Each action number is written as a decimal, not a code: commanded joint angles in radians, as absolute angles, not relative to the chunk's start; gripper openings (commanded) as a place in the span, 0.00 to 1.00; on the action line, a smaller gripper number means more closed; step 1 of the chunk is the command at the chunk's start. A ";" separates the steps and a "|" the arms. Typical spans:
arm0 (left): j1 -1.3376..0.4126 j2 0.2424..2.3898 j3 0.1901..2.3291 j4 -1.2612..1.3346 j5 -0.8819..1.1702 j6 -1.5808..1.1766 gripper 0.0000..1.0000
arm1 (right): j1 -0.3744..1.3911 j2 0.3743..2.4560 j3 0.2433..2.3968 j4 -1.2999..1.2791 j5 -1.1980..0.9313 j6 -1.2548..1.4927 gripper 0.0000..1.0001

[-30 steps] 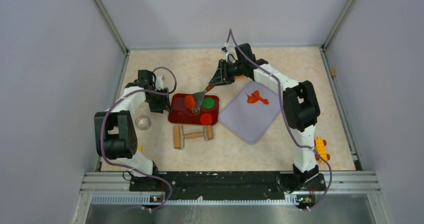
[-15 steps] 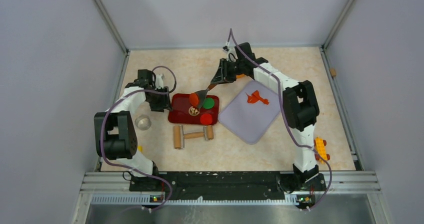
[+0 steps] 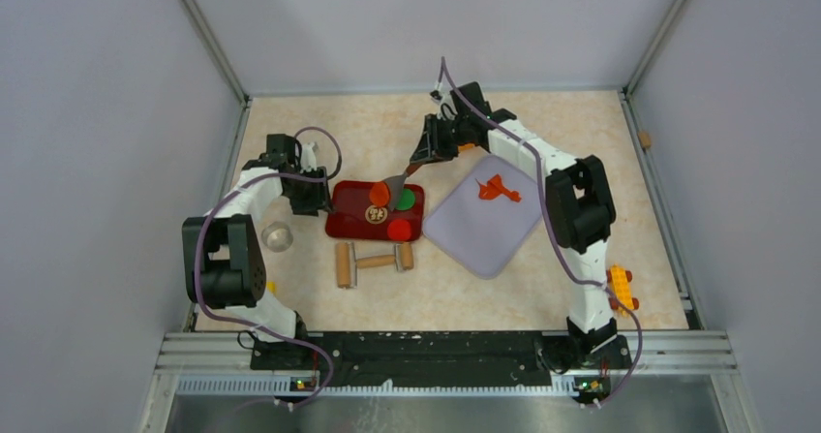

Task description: Roll out the dumpling wrappers from the dough

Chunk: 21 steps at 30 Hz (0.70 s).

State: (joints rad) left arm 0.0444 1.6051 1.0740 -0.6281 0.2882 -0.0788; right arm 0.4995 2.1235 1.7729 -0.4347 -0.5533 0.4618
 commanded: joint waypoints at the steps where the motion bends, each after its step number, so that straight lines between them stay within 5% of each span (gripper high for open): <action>1: 0.046 1.564 1.072 -0.595 0.308 -0.091 0.50 | 0.523 2.089 1.870 -0.480 -0.451 0.386 0.00; 21: 0.047 1.615 1.100 -0.588 0.351 -0.103 0.49 | 0.678 2.005 1.958 -0.556 -0.306 0.137 0.00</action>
